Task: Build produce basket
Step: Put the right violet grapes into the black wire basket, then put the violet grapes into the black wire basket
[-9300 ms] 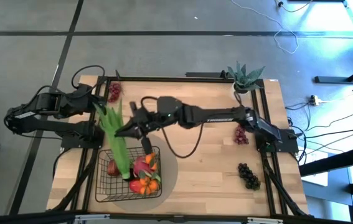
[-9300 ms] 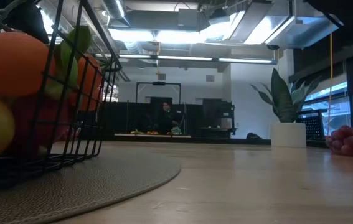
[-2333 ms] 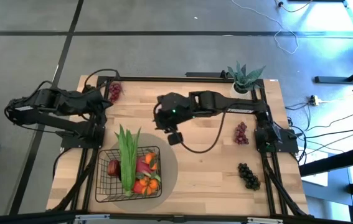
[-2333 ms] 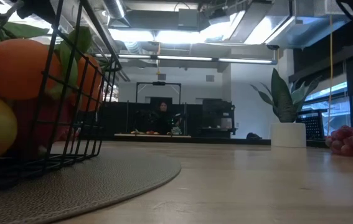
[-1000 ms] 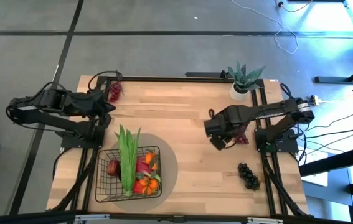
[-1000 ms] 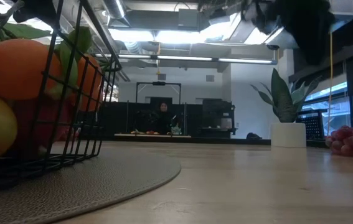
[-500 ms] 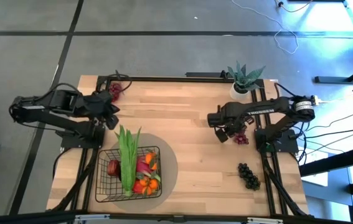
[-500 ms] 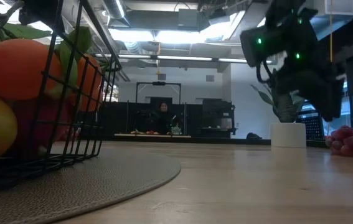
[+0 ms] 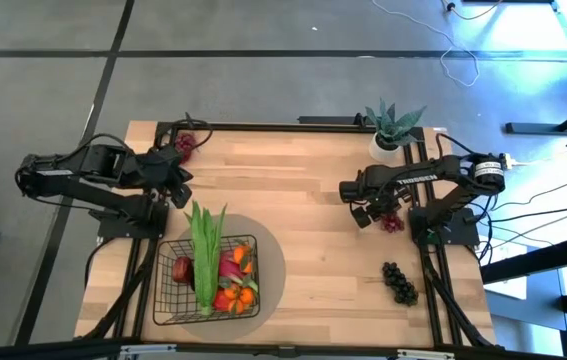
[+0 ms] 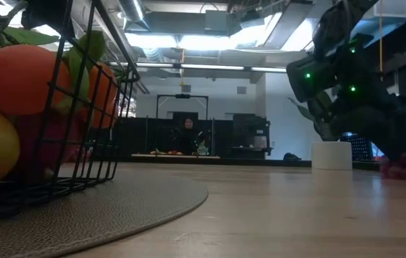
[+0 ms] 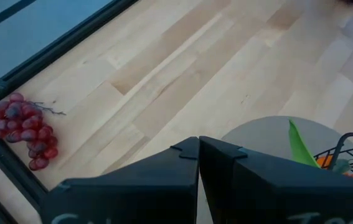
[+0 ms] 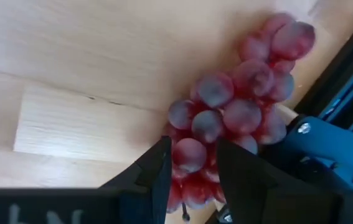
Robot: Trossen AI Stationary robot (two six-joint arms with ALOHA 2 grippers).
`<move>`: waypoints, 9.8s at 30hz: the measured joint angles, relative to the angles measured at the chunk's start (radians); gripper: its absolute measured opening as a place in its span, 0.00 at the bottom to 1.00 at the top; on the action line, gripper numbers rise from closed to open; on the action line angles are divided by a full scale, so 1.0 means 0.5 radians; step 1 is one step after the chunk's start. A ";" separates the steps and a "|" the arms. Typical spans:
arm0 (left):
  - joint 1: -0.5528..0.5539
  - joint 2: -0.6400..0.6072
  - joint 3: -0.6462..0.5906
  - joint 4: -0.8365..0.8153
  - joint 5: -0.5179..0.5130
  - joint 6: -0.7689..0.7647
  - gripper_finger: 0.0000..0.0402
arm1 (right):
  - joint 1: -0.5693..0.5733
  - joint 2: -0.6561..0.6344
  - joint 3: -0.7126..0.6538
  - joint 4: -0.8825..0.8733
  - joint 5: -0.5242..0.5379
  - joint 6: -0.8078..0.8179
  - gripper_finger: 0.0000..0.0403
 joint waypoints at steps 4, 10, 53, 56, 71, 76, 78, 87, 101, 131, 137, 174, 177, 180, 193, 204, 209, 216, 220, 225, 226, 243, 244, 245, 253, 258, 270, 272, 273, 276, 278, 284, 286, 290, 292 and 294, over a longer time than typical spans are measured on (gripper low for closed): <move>0.000 0.000 0.000 0.001 0.000 -0.008 0.00 | -0.006 0.000 -0.060 0.032 -0.035 0.000 0.31; 0.000 0.000 0.000 0.000 0.000 -0.008 0.00 | -0.004 0.000 -0.105 0.041 -0.038 -0.109 0.26; 0.000 0.000 0.000 -0.002 0.000 0.052 0.00 | 0.402 0.003 1.637 1.201 -0.380 -0.876 0.00; 0.000 0.000 0.000 -0.003 0.004 0.086 0.00 | 0.425 0.041 1.638 1.551 -0.559 -0.885 0.00; 0.000 -0.004 0.001 -0.004 -0.014 0.167 0.00 | 0.439 0.657 1.636 2.802 -0.999 -0.931 0.00; 0.000 -0.005 0.001 -0.003 -0.014 0.166 0.00 | 0.439 0.875 1.636 3.233 -0.998 -1.028 0.00; 0.000 -0.005 0.001 -0.003 -0.014 0.161 0.00 | 0.439 0.957 1.637 3.418 -0.993 -1.095 0.00; 0.000 -0.005 0.001 -0.003 -0.016 0.097 0.00 | 0.484 1.437 2.054 3.696 -1.016 -1.551 0.00; 0.002 -0.005 0.001 -0.003 -0.027 0.095 0.00 | 0.534 2.220 2.953 3.692 -1.356 -1.676 0.00; 0.002 -0.005 0.001 -0.005 -0.025 0.097 0.00 | 0.623 2.245 2.933 3.367 -1.065 -2.189 0.19; 0.002 -0.005 0.001 -0.078 -0.027 0.024 0.00 | 0.607 2.231 3.006 3.380 -1.094 -2.131 0.25; 0.689 0.269 0.001 -0.510 -0.217 -0.777 0.21 | 0.199 1.001 3.045 1.024 0.102 -2.607 0.02; 0.896 0.357 0.001 -0.506 -0.111 -0.923 0.23 | 0.123 0.910 3.045 0.820 0.142 -2.601 0.02; 1.109 0.473 0.001 -0.476 -0.001 -0.905 0.23 | 0.040 0.820 3.045 0.660 0.143 -2.602 0.02; 1.867 1.099 0.001 0.135 0.349 -0.244 0.23 | -0.232 0.690 3.044 0.291 0.142 -2.606 0.02; 2.098 1.498 0.001 0.231 0.348 -0.119 0.23 | -0.333 0.690 3.043 0.238 0.138 -2.660 0.02; 2.097 1.634 0.001 0.285 0.253 -0.127 0.23 | -0.370 0.690 3.043 0.233 0.138 -2.664 0.02; 2.097 1.770 0.001 0.361 0.069 -0.102 0.23 | -0.420 0.690 3.043 0.232 0.138 -2.670 0.02; 2.097 1.843 0.001 0.360 0.079 -0.098 0.23 | -0.446 0.690 3.043 0.233 0.138 -2.670 0.02; 2.097 1.905 0.001 0.353 0.038 -0.094 0.23 | -0.469 0.690 3.043 0.233 0.138 -2.670 0.02; 2.097 1.911 0.001 0.353 0.031 -0.080 0.23 | -0.472 0.690 3.043 0.233 0.138 -2.670 0.02; 2.096 1.918 0.001 0.382 0.054 0.468 0.03 | -0.475 0.690 3.043 0.233 0.137 -2.670 0.02; 2.095 1.914 0.001 0.376 0.075 0.485 0.02 | -0.475 0.690 3.043 0.233 0.137 -2.670 0.02; 2.094 1.908 0.001 0.375 0.093 0.513 0.02 | -0.475 0.690 3.043 0.233 0.137 -2.670 0.02; 2.000 1.639 0.001 0.300 0.089 0.590 0.00 | -0.475 0.690 3.043 0.158 0.138 -2.720 0.02; 1.889 1.361 0.000 0.143 0.082 0.656 0.00 | -0.475 0.690 3.043 0.155 0.138 -2.726 0.02; 1.307 0.514 0.001 -0.429 0.137 0.210 0.00 | -0.475 0.688 3.043 0.122 0.138 -2.758 0.02; 1.184 0.395 0.001 -0.483 0.199 0.125 0.00 | -0.475 0.688 3.043 0.125 0.138 -2.756 0.02; 1.122 0.346 0.001 -0.500 0.231 0.095 0.00 | -0.475 0.688 3.043 0.125 0.138 -2.755 0.02; 0.938 0.228 0.001 -0.519 0.303 0.044 0.00 | -0.475 0.686 3.043 0.127 0.137 -2.717 0.02; 0.838 0.152 0.001 -0.525 0.352 0.045 0.00 | -0.475 0.685 3.043 0.126 0.137 -2.698 0.02; 0.624 -0.067 0.001 -0.506 0.552 0.096 0.00 | -0.474 0.685 3.043 0.126 0.068 -2.634 0.02; 0.578 -0.159 0.001 -0.505 0.609 0.105 0.00 | -0.473 0.685 3.043 0.125 0.066 -2.625 0.02; 0.524 -0.351 0.001 -0.430 0.809 0.150 0.00 | -0.475 0.685 3.043 0.125 0.067 -2.601 0.02; 0.512 -0.452 0.001 -0.358 0.957 0.178 0.00 | -0.474 0.685 3.033 0.127 0.066 -2.601 0.02; 0.510 -0.538 0.001 -0.269 1.149 0.201 0.00 | -0.474 0.684 3.020 0.119 0.066 -2.601 0.02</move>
